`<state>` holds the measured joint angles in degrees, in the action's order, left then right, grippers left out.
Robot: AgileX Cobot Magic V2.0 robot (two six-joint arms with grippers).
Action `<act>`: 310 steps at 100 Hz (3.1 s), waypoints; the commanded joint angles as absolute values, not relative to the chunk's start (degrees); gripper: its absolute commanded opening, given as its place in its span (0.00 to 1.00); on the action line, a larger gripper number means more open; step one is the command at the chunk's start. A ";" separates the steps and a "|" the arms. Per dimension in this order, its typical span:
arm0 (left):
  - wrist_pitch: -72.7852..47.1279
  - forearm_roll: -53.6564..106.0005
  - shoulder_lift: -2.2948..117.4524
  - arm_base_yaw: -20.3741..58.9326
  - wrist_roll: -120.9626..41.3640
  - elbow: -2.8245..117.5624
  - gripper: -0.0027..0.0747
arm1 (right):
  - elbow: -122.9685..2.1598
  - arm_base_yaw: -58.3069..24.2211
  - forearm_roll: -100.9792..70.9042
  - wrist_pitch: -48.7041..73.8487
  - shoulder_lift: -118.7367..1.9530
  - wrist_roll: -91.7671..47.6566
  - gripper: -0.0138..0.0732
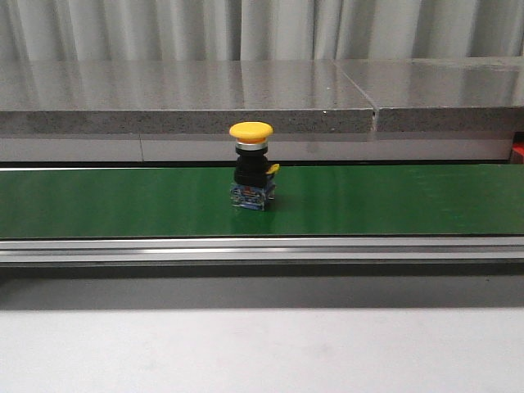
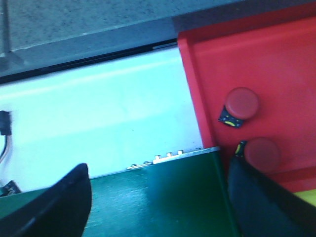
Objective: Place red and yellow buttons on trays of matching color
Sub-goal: 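Move the right gripper back over the yellow button on the belt, then grasp the yellow button with the right gripper and lift it, then lower the yellow button into the yellow tray and open the right gripper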
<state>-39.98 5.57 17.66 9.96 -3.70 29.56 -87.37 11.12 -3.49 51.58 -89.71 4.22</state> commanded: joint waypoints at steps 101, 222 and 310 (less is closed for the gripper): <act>-35.78 6.07 18.19 10.38 -3.10 30.99 0.01 | -80.60 -10.98 -3.78 57.07 -75.68 -4.05 0.82; -35.78 6.07 18.19 10.38 -3.10 30.99 0.01 | -79.92 -19.75 -13.58 49.14 -95.44 -22.92 0.58; -35.78 6.07 18.19 10.38 -3.10 30.99 0.01 | -59.80 -2.68 -11.65 43.85 -69.83 -6.39 0.20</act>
<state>-39.98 5.57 17.66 9.96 -3.70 29.56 -60.95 -7.12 -13.10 46.34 -74.73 -8.75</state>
